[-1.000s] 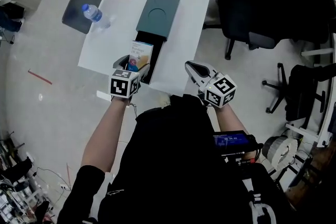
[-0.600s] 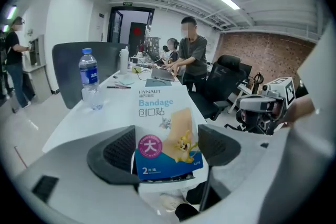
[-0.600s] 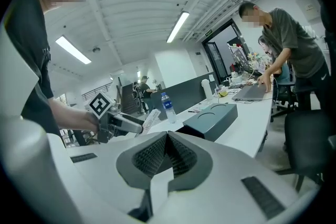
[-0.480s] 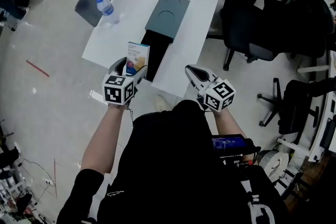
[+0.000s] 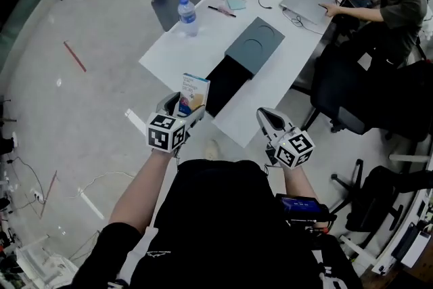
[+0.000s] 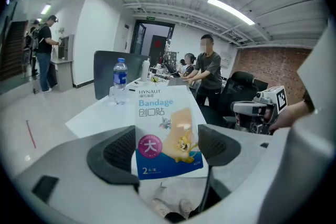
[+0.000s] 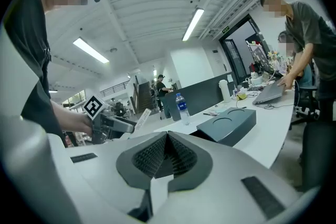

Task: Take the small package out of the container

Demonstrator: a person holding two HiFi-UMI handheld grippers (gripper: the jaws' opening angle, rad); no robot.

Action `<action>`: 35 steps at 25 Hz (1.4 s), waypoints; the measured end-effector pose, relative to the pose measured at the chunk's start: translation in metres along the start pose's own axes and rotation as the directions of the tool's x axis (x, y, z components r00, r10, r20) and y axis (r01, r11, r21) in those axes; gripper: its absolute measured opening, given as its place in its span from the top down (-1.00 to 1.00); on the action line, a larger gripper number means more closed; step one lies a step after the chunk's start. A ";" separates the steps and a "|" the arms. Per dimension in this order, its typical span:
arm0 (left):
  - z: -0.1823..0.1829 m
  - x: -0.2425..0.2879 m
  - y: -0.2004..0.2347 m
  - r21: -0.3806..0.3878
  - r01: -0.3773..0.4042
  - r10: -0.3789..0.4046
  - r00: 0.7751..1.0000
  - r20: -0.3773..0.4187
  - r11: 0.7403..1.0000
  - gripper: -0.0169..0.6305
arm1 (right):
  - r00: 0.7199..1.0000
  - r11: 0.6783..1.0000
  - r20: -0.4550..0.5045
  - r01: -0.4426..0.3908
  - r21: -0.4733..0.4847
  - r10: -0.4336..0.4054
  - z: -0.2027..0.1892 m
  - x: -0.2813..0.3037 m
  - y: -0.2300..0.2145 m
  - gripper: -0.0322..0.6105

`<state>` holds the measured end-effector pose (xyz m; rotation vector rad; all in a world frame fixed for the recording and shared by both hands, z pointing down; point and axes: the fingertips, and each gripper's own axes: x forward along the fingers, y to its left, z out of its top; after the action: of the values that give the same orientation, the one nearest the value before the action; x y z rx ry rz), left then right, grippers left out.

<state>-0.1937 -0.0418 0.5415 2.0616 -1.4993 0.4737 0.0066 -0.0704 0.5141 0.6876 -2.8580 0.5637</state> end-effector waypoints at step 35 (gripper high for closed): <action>-0.132 -0.097 -0.079 -0.243 -0.189 0.194 0.981 -0.003 0.951 -0.21 | 0.979 0.979 -0.060 -0.199 -0.042 0.196 -0.039 -0.079 0.046 0.82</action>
<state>-0.1453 0.1305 0.5731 1.7477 -1.6890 0.3231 0.0568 0.0151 0.5169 0.3764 -2.8954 0.5291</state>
